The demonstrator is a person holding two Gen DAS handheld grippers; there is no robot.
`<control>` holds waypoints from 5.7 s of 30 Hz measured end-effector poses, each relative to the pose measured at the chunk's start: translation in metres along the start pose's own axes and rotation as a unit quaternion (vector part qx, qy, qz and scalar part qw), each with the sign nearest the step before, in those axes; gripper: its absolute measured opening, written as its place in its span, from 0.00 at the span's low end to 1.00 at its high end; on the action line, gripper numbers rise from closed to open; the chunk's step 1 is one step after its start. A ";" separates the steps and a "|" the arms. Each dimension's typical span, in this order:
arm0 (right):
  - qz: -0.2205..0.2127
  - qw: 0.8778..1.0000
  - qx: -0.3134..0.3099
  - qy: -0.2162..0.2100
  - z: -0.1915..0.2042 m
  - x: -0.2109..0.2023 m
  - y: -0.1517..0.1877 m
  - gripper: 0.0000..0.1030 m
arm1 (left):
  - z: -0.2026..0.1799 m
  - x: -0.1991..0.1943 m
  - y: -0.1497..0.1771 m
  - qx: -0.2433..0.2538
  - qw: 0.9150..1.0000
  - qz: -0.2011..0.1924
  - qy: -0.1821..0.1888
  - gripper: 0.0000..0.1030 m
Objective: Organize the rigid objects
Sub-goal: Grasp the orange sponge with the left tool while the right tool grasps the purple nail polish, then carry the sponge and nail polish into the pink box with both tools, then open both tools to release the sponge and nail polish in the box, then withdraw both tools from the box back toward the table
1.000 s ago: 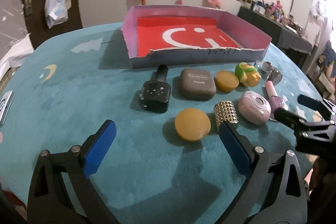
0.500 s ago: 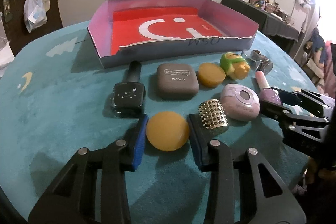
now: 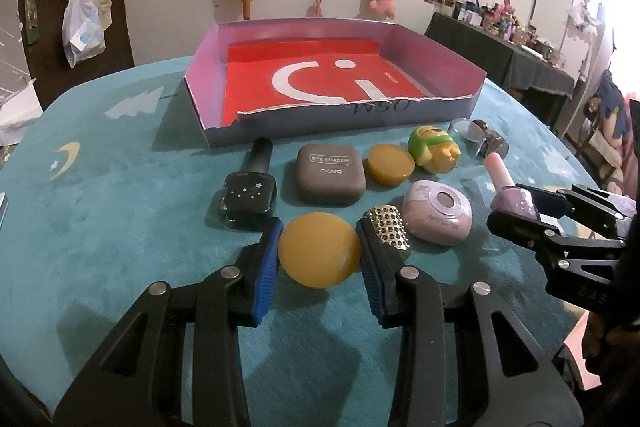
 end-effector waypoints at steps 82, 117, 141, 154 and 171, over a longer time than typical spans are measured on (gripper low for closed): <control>0.210 0.954 -0.197 0.085 -0.066 0.136 -0.131 0.46 | 0.043 0.147 -0.110 0.088 0.982 0.169 0.008 0.35; -0.002 0.993 -0.119 -0.013 -0.005 -0.020 -0.176 0.94 | 0.027 -0.014 -0.129 0.025 0.999 -0.038 -0.018 0.85; -0.133 0.991 0.008 0.021 -0.013 -0.098 -0.064 1.00 | 0.002 -0.069 -0.042 -0.022 0.990 -0.130 -0.049 0.95; -0.124 0.989 0.061 0.059 -0.039 -0.058 -0.014 1.00 | -0.004 -0.037 -0.008 -0.030 0.993 -0.103 -0.053 0.95; -0.099 0.990 0.077 0.063 -0.049 -0.031 0.012 1.00 | -0.006 -0.015 0.009 -0.028 0.995 -0.071 -0.058 0.95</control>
Point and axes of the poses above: each gripper's, at about its wrist camera, not at the fingertips, and x roughly the way its jaws point, z to its left, y to its underside, the point moved 9 cm from there along x, roughly the way its jaws point, and after that the axes turned 6 degrees about x, right-handed, at the moved point
